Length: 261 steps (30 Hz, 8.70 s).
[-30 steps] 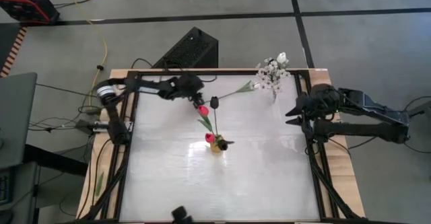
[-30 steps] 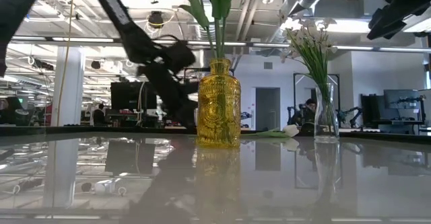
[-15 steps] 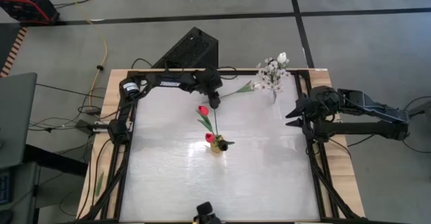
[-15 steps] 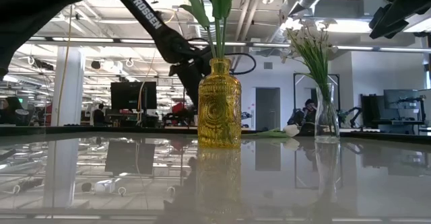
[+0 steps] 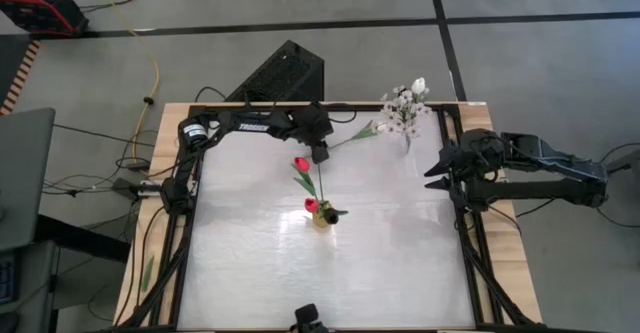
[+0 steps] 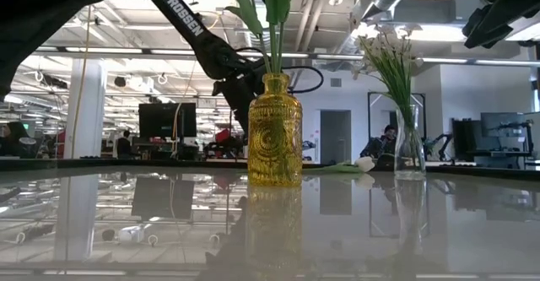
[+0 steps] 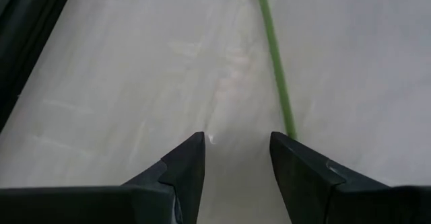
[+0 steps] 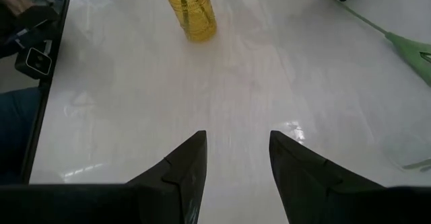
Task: Sort flowers into vase by color
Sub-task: Put the white tulip into the transparent vase, then return to Home Position
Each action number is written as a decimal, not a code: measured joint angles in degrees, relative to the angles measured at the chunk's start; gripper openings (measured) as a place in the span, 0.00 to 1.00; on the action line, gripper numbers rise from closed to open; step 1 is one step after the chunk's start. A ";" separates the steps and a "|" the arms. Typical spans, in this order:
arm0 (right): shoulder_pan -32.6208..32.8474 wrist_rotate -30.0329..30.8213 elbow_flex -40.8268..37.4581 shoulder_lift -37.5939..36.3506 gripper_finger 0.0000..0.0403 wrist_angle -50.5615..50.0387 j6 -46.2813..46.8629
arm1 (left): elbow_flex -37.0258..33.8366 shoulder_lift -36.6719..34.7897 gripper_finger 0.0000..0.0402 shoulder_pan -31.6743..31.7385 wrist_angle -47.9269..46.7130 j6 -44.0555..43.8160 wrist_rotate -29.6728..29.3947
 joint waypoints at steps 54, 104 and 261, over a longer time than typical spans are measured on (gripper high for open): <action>3.29 0.90 0.00 0.00 0.46 -2.13 5.03 | -1.40 -19.84 0.00 -4.23 -32.08 -5.51 -11.37; 15.21 2.53 4.11 34.34 0.46 93.38 -20.69 | -1.22 -45.12 0.00 -35.68 6.44 -2.65 -7.41; -53.07 -13.70 10.85 16.13 0.59 -2.64 -15.31 | -37.86 -72.59 0.42 -23.59 10.99 -9.48 -23.20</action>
